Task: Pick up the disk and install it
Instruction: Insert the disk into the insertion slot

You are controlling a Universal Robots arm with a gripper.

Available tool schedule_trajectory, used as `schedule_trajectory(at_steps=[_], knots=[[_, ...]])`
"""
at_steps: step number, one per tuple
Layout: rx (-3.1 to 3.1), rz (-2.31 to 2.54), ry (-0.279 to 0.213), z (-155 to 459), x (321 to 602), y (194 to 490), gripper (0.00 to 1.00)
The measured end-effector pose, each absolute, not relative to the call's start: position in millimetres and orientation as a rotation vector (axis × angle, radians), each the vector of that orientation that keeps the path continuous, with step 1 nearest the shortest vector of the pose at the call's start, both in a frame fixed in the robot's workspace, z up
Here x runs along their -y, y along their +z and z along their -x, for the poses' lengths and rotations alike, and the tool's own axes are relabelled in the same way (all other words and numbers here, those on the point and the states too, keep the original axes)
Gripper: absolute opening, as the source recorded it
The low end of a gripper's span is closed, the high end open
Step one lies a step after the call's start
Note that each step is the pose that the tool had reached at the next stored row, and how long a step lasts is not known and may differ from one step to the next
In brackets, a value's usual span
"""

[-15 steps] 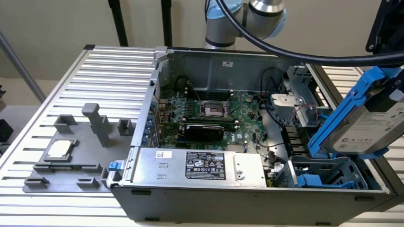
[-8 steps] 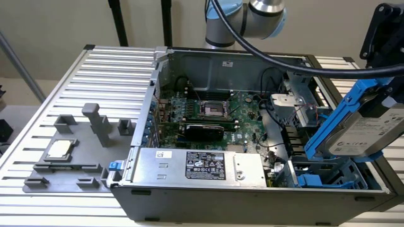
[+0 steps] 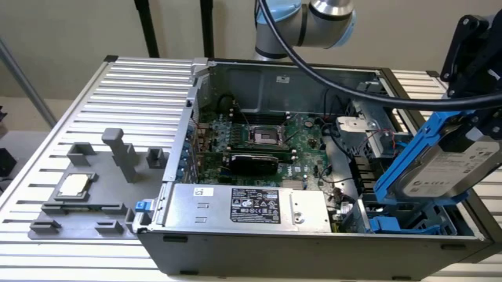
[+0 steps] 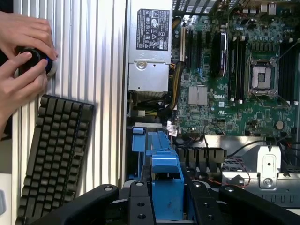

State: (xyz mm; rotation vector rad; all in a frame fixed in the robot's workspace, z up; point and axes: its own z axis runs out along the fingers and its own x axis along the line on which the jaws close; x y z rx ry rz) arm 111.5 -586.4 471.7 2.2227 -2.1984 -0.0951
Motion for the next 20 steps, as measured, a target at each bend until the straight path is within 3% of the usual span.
schedule_trajectory(at_steps=[20], knots=[[2.198, -2.223, -0.095, -111, 586, 455, 0.33]])
